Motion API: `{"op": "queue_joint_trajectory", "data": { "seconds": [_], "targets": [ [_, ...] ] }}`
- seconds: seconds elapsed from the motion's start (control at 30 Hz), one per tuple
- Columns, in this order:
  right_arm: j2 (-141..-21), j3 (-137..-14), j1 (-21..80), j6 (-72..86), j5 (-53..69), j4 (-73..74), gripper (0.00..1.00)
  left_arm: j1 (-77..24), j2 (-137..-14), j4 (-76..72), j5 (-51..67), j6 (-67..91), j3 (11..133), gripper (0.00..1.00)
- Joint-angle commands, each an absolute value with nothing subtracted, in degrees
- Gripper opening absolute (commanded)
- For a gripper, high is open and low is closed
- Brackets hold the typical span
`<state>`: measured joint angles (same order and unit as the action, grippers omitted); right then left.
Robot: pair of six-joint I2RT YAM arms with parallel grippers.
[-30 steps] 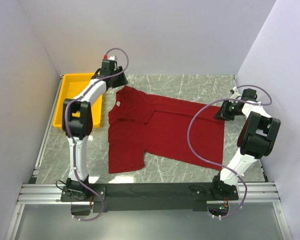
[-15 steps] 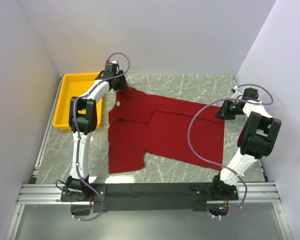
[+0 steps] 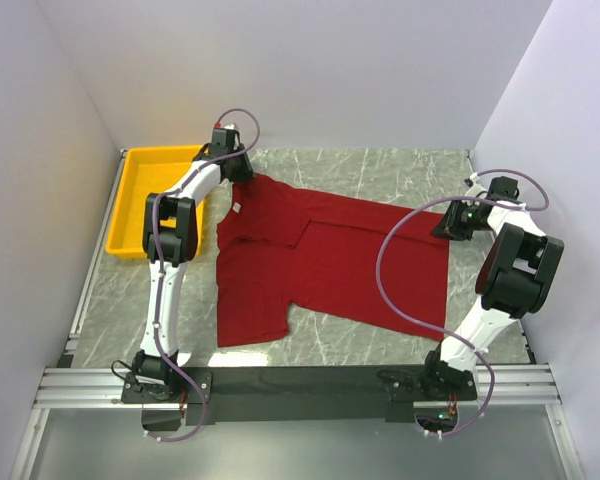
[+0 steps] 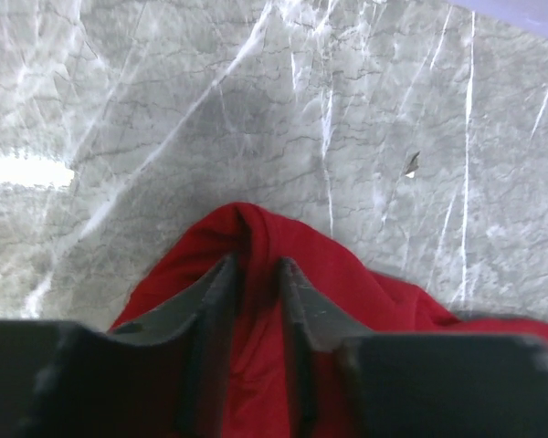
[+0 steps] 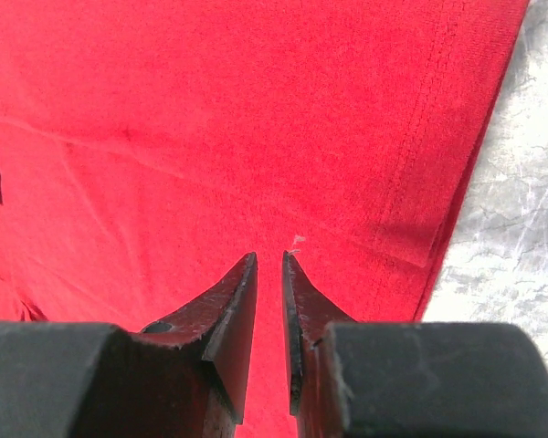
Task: Fold and stack the t-shirts
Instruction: Fold the tshirt
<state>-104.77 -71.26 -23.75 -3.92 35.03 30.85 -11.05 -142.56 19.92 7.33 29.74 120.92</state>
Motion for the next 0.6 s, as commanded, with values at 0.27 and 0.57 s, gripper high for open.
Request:
{"op": "queue_joint_trajectory", "data": {
  "seconds": [0.27,0.57],
  "targets": [
    [-102.0,-73.1,-24.4,-4.4,35.5,30.7,0.25,-10.3,-142.0,20.0,2.5,31.6,124.2,0.00],
    [-102.2,-73.0,-24.5,-4.1,34.2,29.8,0.25,-9.0,-142.4,22.2,-1.4,32.3,124.7,0.00]
  ]
}}
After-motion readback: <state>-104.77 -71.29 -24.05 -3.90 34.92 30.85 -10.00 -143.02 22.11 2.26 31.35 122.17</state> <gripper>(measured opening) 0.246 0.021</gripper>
